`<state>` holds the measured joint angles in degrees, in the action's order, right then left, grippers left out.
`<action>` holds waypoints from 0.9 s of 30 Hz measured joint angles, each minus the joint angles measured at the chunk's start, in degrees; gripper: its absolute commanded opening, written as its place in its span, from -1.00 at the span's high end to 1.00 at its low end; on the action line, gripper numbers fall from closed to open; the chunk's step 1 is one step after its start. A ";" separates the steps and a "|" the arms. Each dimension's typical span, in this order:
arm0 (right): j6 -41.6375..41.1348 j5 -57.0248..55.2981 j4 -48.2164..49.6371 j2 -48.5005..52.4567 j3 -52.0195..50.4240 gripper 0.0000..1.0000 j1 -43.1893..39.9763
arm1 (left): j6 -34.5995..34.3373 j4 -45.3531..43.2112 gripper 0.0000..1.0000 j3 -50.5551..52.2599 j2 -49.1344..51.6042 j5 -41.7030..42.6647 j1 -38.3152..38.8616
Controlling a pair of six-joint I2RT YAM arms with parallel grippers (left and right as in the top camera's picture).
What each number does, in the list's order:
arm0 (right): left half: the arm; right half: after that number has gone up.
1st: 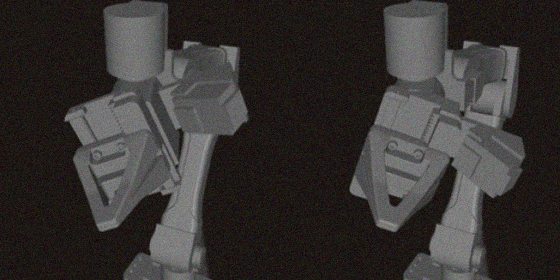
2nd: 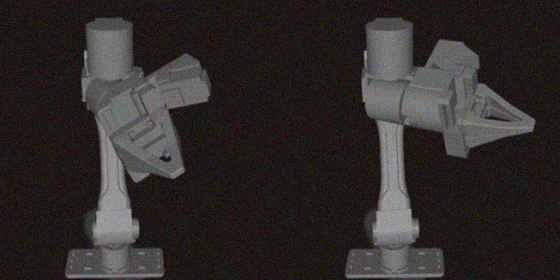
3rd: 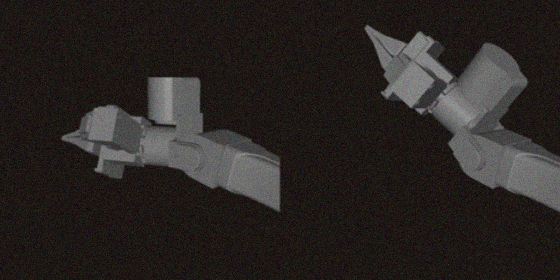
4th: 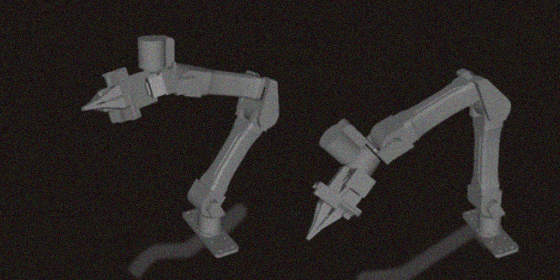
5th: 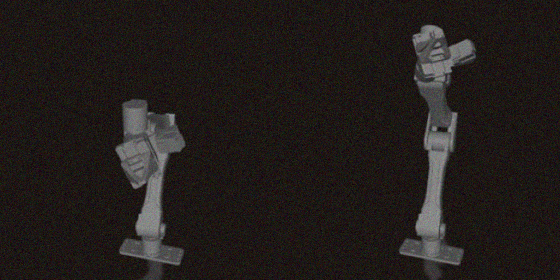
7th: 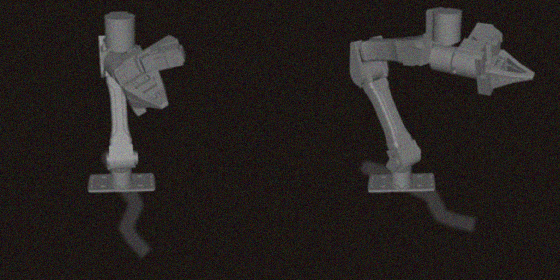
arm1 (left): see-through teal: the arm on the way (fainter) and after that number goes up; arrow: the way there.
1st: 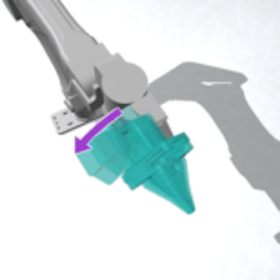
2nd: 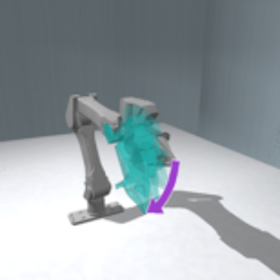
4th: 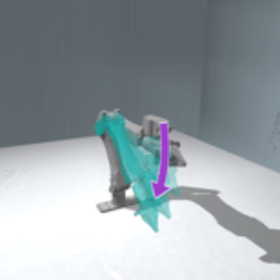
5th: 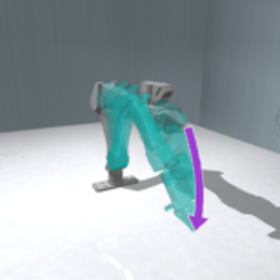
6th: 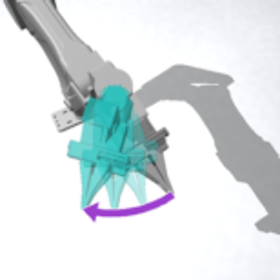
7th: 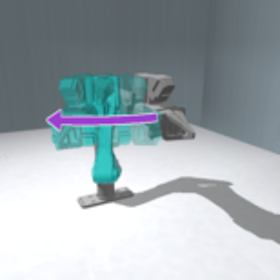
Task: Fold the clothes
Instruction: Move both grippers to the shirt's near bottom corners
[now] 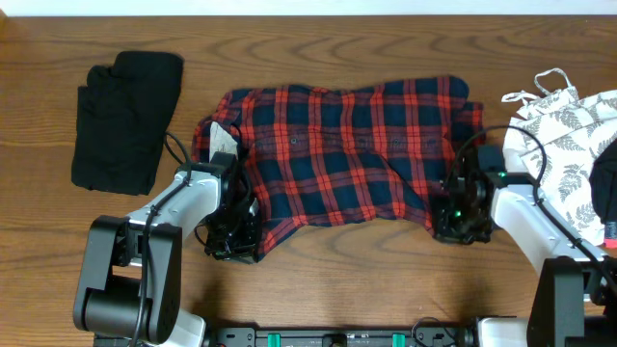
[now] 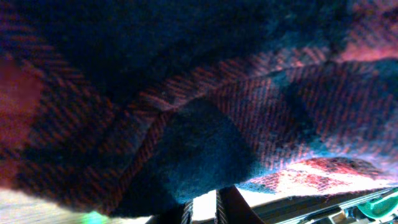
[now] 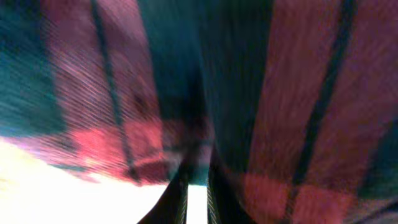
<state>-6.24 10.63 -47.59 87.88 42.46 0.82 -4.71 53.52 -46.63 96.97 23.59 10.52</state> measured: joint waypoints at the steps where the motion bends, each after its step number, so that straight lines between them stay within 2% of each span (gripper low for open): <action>1: -0.15 0.00 0.09 0.00 -0.68 0.82 0.00 | 0.00 -0.07 0.72 0.00 0.00 0.00 0.00; 9: -1.05 0.00 0.09 0.00 -2.43 0.89 0.00 | -0.17 -0.44 0.86 0.00 -1.60 -0.04 0.00; 13: -1.44 0.02 0.87 0.00 -2.47 0.96 0.00 | -0.42 -0.33 0.86 0.02 -6.71 -1.01 0.00; 16: -1.64 0.28 1.79 0.00 -2.47 0.94 0.00 | -1.51 -0.17 0.86 0.02 -12.70 -2.97 0.00; 17: -1.68 0.63 2.27 0.00 -2.47 0.89 0.00 | -1.73 -0.28 0.84 0.02 -14.71 -3.52 0.00; 19: -2.05 1.51 2.93 0.00 -2.45 0.71 0.00 | -1.95 -1.51 0.66 0.02 -18.32 -4.42 0.00; 20: -2.16 2.08 2.93 0.00 -2.38 0.66 0.00 | -2.23 -2.43 0.43 0.02 -19.71 -4.59 0.00; 23: -2.29 2.93 2.82 -0.33 -1.75 0.53 0.00 | -2.93 -5.70 0.28 0.02 -22.82 -5.16 0.00; 27: -2.29 3.50 2.69 -2.95 1.05 -0.01 0.00 | -3.17 -9.01 0.18 0.02 -23.37 -5.77 0.00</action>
<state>-8.54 14.13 -44.91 84.93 43.51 0.82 -7.88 44.51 -46.61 73.60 17.82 10.52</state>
